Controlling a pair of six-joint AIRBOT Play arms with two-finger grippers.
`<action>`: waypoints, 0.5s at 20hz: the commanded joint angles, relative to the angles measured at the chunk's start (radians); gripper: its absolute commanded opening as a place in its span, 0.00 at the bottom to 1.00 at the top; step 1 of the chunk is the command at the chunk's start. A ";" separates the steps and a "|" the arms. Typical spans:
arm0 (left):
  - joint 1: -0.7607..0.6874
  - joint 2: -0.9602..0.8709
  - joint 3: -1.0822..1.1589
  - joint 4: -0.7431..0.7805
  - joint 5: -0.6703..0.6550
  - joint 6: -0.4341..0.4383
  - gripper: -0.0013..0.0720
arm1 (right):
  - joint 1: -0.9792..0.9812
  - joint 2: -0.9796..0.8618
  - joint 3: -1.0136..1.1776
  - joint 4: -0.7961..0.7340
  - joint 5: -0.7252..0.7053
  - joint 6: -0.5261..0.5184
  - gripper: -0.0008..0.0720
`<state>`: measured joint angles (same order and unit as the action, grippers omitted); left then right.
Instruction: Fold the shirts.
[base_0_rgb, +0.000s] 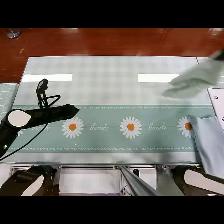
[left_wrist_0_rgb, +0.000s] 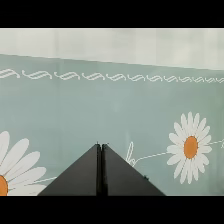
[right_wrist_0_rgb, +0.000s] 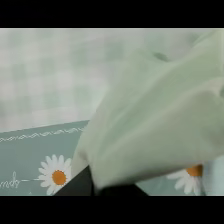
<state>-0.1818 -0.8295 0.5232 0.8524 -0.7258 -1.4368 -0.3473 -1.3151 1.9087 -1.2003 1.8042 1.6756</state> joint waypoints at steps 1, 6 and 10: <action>0.000 0.000 0.000 0.000 0.003 0.000 0.04 | -0.241 0.188 -0.235 -0.114 0.053 0.005 0.05; 0.000 -0.001 0.000 0.000 0.034 0.000 0.04 | -0.557 0.462 -0.540 -0.441 0.052 -0.028 0.05; 0.000 -0.001 0.000 0.000 0.053 0.001 0.04 | -0.768 0.601 -0.702 -0.507 0.051 0.014 0.05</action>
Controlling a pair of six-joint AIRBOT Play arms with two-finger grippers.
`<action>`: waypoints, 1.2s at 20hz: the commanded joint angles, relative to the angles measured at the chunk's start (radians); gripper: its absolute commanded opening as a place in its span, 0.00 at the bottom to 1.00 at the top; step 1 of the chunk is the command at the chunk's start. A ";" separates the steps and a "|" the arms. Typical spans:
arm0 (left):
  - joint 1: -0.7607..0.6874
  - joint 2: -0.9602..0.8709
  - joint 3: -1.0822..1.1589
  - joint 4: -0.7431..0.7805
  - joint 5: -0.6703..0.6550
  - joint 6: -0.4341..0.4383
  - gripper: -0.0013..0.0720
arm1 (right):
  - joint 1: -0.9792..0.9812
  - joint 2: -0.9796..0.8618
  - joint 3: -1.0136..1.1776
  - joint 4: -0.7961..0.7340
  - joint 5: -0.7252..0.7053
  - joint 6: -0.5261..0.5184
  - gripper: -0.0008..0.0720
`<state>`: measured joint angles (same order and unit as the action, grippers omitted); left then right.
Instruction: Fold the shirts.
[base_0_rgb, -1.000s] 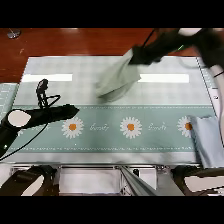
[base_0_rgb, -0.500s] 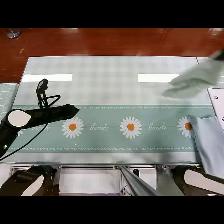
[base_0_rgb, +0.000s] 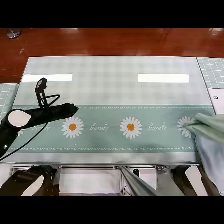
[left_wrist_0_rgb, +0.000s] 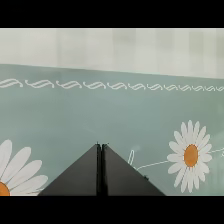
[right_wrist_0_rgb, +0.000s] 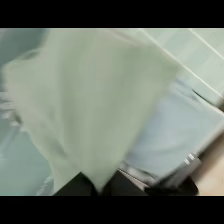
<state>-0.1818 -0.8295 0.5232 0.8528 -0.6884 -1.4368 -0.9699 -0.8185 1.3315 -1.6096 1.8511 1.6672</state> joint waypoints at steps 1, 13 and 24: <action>0.000 -0.001 0.000 0.000 0.021 0.004 0.04 | -0.153 0.118 -0.165 -0.097 0.005 0.027 0.12; 0.021 -0.233 0.511 0.006 -0.158 0.031 0.04 | 0.346 -0.346 0.270 0.209 -0.410 -0.024 0.09; -0.127 -0.414 0.813 0.789 -0.464 -0.450 0.04 | 1.218 -0.767 0.177 -0.024 -0.584 -0.042 0.05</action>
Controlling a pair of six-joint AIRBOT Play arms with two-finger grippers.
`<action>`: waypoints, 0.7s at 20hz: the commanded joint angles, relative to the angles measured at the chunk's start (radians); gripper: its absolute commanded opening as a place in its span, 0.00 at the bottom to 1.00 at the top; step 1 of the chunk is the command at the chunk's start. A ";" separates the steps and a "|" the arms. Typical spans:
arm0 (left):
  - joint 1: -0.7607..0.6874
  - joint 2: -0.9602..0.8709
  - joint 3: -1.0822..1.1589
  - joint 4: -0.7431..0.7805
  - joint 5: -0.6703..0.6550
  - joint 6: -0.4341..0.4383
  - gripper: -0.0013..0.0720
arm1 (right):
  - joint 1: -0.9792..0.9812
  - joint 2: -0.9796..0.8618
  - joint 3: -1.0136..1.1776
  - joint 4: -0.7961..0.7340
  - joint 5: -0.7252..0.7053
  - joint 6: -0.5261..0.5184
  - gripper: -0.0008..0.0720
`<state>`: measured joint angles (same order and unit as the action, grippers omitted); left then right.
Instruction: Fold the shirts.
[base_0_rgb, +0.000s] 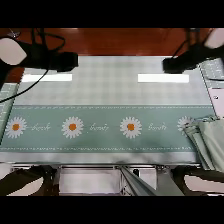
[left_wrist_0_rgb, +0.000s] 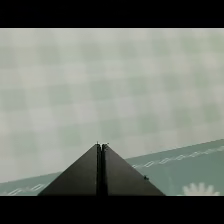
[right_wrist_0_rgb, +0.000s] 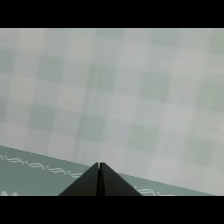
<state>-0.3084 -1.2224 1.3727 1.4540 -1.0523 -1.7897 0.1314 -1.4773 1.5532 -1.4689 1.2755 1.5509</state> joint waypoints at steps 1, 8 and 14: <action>0.016 -0.023 -0.061 0.187 -0.117 -0.097 0.04 | 0.092 -0.134 -0.079 -0.148 0.000 0.101 0.05; 0.035 -0.029 -0.093 0.187 -0.114 -0.079 0.04 | 0.013 -0.123 -0.145 -0.056 0.025 0.105 0.05; 0.035 -0.029 -0.093 0.187 -0.104 -0.079 0.04 | 0.013 -0.111 -0.144 -0.057 0.033 0.105 0.05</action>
